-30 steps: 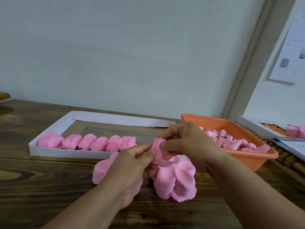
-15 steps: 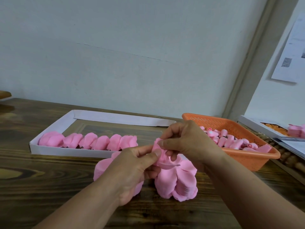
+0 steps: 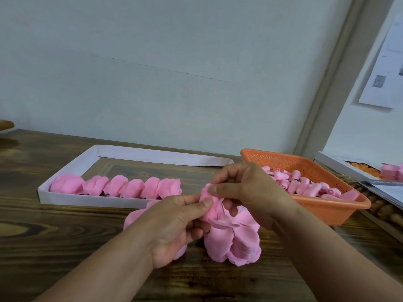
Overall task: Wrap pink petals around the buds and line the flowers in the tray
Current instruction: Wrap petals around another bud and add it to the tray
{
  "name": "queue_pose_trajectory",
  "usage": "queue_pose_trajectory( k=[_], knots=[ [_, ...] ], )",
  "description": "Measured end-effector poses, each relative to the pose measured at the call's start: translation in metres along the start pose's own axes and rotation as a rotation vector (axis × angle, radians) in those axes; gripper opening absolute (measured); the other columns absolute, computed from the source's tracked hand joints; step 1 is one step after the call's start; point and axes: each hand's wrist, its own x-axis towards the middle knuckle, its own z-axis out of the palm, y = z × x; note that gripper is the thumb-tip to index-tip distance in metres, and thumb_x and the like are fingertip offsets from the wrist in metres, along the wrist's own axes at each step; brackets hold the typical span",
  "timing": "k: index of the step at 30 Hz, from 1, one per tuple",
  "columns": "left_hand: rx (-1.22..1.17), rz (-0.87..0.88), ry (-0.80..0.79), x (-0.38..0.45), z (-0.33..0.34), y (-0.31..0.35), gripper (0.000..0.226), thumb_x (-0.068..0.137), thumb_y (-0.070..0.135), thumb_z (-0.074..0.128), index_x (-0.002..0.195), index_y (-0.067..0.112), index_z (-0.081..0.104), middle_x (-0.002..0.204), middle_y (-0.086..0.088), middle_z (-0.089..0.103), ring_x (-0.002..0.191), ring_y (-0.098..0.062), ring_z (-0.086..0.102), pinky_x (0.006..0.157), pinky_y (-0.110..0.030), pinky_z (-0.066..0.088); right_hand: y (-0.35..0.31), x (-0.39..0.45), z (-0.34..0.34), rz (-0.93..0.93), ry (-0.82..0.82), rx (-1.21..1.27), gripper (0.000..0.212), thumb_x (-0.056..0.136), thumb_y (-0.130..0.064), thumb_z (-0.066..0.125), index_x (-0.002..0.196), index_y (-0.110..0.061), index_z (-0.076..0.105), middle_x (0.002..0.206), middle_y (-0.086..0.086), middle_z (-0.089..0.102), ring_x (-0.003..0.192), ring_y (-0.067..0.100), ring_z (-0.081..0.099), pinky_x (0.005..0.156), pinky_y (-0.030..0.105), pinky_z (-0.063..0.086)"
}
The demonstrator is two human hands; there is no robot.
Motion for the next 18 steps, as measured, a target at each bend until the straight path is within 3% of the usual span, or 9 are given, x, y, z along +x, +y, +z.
queue_pose_trajectory(
  k=[5, 7, 10, 14, 18],
  knots=[
    [-0.014, -0.005, 0.061, 0.000, -0.002, 0.003, 0.028, 0.089, 0.013, 0.058, 0.067, 0.011, 0.075, 0.062, -0.002, 0.063, 0.052, -0.008, 0.052, 0.052, -0.020, 0.041, 0.003, -0.001, -0.003, -0.009, -0.044, 0.151, 0.005, 0.078, -0.002, 0.066, 0.079, -0.003, 0.070, 0.056, 0.012, 0.059, 0.046, 0.016, 0.055, 0.046, 0.022, 0.049],
    [-0.023, 0.001, 0.071, 0.000, -0.002, 0.004, 0.027, 0.090, 0.012, 0.057, 0.068, 0.011, 0.073, 0.062, -0.002, 0.063, 0.052, -0.008, 0.051, 0.054, -0.021, 0.039, 0.004, -0.003, -0.005, -0.020, -0.075, 0.196, 0.015, 0.077, -0.004, 0.065, 0.091, -0.006, 0.070, 0.064, 0.013, 0.061, 0.055, 0.019, 0.059, 0.053, 0.024, 0.053],
    [-0.026, 0.007, 0.068, -0.001, -0.002, 0.005, 0.021, 0.091, 0.012, 0.056, 0.079, 0.009, 0.073, 0.067, -0.004, 0.064, 0.054, -0.008, 0.050, 0.051, -0.019, 0.040, 0.005, -0.006, -0.011, -0.074, -0.123, 0.200, 0.031, 0.069, 0.013, 0.060, 0.094, -0.004, 0.064, 0.078, 0.018, 0.063, 0.064, 0.024, 0.062, 0.061, 0.027, 0.053],
    [-0.016, 0.023, 0.055, -0.001, -0.001, 0.005, 0.021, 0.090, 0.013, 0.057, 0.076, 0.010, 0.073, 0.072, -0.005, 0.064, 0.057, -0.009, 0.050, 0.053, -0.019, 0.041, -0.001, -0.010, -0.014, -0.169, -0.156, 0.027, 0.028, 0.065, 0.020, 0.061, 0.078, -0.005, 0.062, 0.087, 0.032, 0.061, 0.071, 0.024, 0.062, 0.068, 0.029, 0.053],
    [-0.026, 0.029, 0.042, -0.001, 0.001, 0.005, 0.027, 0.088, 0.014, 0.059, 0.066, 0.013, 0.076, 0.070, -0.003, 0.066, 0.053, -0.006, 0.053, 0.048, -0.016, 0.044, -0.004, -0.011, -0.011, -0.244, -0.121, -0.312, 0.027, 0.073, 0.014, 0.068, 0.074, -0.013, 0.068, 0.095, 0.025, 0.063, 0.079, 0.043, 0.059, 0.076, 0.050, 0.051]
  ],
)
